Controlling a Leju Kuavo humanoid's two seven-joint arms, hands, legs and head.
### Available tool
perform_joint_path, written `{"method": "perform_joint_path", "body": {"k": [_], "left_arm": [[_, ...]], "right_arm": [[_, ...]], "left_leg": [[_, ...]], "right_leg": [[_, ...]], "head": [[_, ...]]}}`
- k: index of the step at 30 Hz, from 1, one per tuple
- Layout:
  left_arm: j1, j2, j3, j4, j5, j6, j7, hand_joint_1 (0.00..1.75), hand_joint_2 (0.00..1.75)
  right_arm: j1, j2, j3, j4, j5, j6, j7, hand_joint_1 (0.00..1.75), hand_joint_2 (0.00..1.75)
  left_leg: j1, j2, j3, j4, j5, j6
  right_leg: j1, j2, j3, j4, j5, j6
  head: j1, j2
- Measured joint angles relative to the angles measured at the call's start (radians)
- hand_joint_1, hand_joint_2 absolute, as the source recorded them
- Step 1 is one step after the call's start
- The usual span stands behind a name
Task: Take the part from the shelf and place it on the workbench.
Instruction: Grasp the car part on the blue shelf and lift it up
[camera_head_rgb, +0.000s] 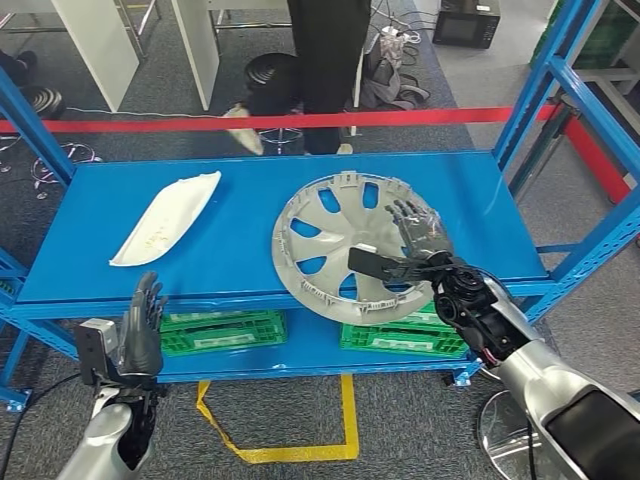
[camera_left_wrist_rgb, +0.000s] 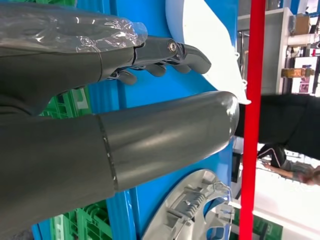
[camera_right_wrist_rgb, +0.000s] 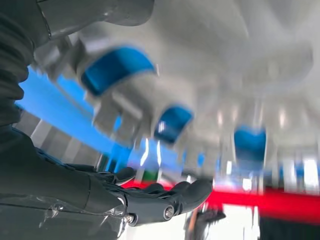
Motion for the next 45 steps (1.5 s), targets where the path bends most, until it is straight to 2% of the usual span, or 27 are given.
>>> {"method": "perform_joint_path", "body": {"k": [3,16,25,32,45], "left_arm": [[-0.001,-0.005,0.000,0.001,-0.006,-0.017,-0.003,0.00,0.00],[-0.024,-0.033,0.000,0.026,-0.013,-0.053,-0.028,0.00,0.00],[-0.039,-0.042,0.000,0.048,-0.012,-0.063,-0.040,0.00,0.00],[-0.043,-0.044,0.000,0.059,-0.005,-0.057,-0.049,0.00,0.00],[-0.043,-0.044,0.000,0.065,-0.004,-0.053,-0.049,0.00,0.00]], "right_arm": [[0.011,-0.010,-0.026,-0.020,0.018,-0.058,-0.013,0.00,1.75],[0.064,-0.030,-0.124,-0.147,0.132,-0.108,-0.070,0.00,1.75],[0.092,-0.030,-0.142,-0.224,0.015,-0.033,-0.091,0.00,1.75],[0.098,-0.030,-0.131,-0.322,-0.024,0.049,-0.062,0.00,1.75],[0.110,-0.030,-0.124,-0.411,-0.035,0.070,-0.053,0.00,1.75]], "left_leg": [[0.000,0.000,0.000,0.000,0.000,0.000],[0.000,0.000,-0.001,0.000,0.000,0.000],[0.000,0.000,-0.002,0.000,0.000,0.000],[0.000,0.000,-0.003,0.000,0.000,0.000],[0.000,0.000,-0.003,0.000,0.000,0.000]], "right_leg": [[0.000,0.000,0.000,0.000,0.000,0.000],[0.000,0.001,-0.001,0.000,0.000,0.000],[0.000,0.000,-0.002,0.000,0.000,0.000],[0.000,0.000,-0.002,0.000,0.000,0.000],[0.000,0.000,-0.002,0.000,0.000,0.000]], "head": [[0.000,0.000],[0.000,0.000],[0.000,0.000],[0.000,0.000],[0.000,0.000]]}}
